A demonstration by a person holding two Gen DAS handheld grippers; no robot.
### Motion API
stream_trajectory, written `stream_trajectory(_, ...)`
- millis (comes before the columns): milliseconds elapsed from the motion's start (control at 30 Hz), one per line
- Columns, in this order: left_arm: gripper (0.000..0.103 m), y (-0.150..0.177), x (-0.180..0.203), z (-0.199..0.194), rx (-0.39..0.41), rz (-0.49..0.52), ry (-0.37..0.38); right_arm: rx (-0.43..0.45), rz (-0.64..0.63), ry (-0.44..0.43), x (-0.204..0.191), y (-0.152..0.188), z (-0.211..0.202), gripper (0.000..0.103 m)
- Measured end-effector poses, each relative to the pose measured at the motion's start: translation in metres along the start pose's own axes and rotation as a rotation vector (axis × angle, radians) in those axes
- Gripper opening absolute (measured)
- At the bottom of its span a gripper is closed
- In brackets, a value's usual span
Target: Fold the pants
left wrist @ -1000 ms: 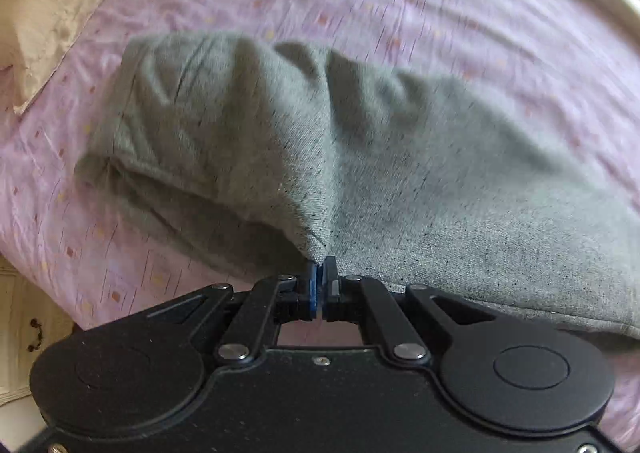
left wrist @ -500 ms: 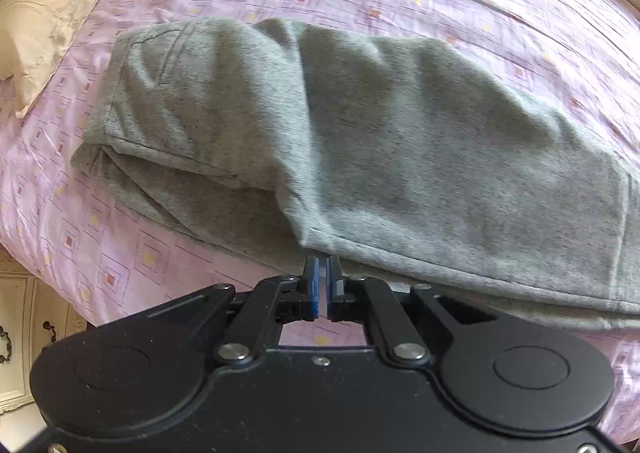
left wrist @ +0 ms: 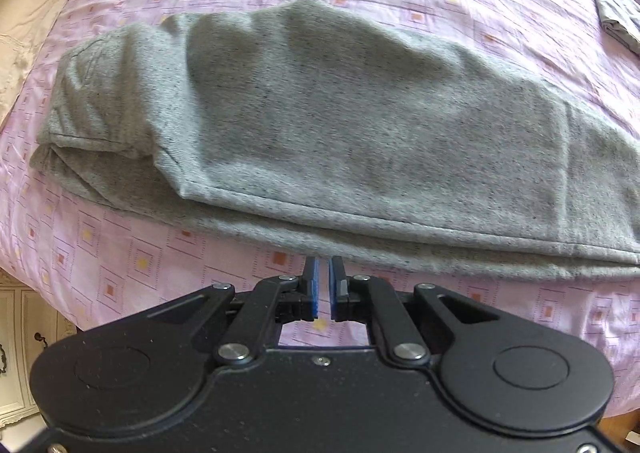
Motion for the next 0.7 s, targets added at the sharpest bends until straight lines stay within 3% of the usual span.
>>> stream_trajectory(133,0.012,0.003,0.01,-0.002,0.011,0.004,0.002,0.061,-0.116,0.082,0.002,-0.011,-0.029,0.003)
stream_trajectory(267,0.012,0.007,0.015,0.0,0.0,0.019,-0.011,-0.025,-0.103,0.125,0.027,-0.006,-0.007,0.003)
stream_trajectory(433,0.015,0.002,0.018,0.001,0.026,0.023,-0.018,0.002,-0.149,0.122,0.016,-0.003,-0.019,0.003)
stream_trajectory(567,0.028,-0.011,0.01,0.012,0.032,-0.038,-0.042,-0.036,-0.136,0.147,0.025,0.002,-0.009,0.003)
stream_trajectory(700,0.029,-0.02,-0.008,0.012,0.014,-0.131,-0.013,-0.054,-0.142,0.175,0.025,0.01,-0.001,0.003)
Point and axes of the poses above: each gripper's, at about its wrist camera, not at the fingertips, and z roughly the way its jaws point, x to its right, y to its underside, the point moved 5 cm from there along z, roughly the way its jaws point, and after that the axes turned 8 degrees about -z, right-handed, at the moved point
